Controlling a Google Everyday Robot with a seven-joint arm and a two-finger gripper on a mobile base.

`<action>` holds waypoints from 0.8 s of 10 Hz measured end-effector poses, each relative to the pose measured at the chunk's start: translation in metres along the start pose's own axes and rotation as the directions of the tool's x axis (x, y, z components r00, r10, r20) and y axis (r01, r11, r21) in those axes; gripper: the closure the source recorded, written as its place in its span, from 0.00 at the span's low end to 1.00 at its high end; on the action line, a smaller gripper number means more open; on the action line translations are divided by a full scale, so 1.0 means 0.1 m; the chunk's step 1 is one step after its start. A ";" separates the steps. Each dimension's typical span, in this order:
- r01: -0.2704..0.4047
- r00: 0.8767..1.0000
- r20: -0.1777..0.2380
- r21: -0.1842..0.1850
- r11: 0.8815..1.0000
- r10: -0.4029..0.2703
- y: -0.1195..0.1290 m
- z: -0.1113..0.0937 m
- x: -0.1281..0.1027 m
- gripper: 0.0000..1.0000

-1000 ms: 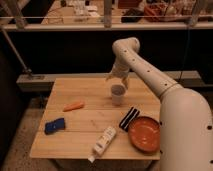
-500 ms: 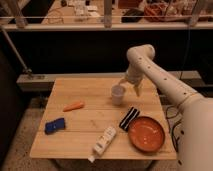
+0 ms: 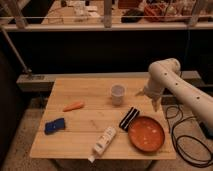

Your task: Move the arm in a circular motion

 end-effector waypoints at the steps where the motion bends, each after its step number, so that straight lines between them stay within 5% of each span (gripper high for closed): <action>1: 0.027 1.000 0.001 0.000 1.000 -0.027 0.04 -0.04 -0.10 0.20; 4: 0.142 0.990 0.018 0.003 0.990 -0.142 0.01 -0.13 -0.57 0.20; 7: 0.298 0.953 0.042 0.008 0.954 -0.298 -0.21 -0.22 -1.37 0.20; 8: 0.362 0.931 0.053 0.011 0.932 -0.362 -0.29 -0.27 -1.69 0.20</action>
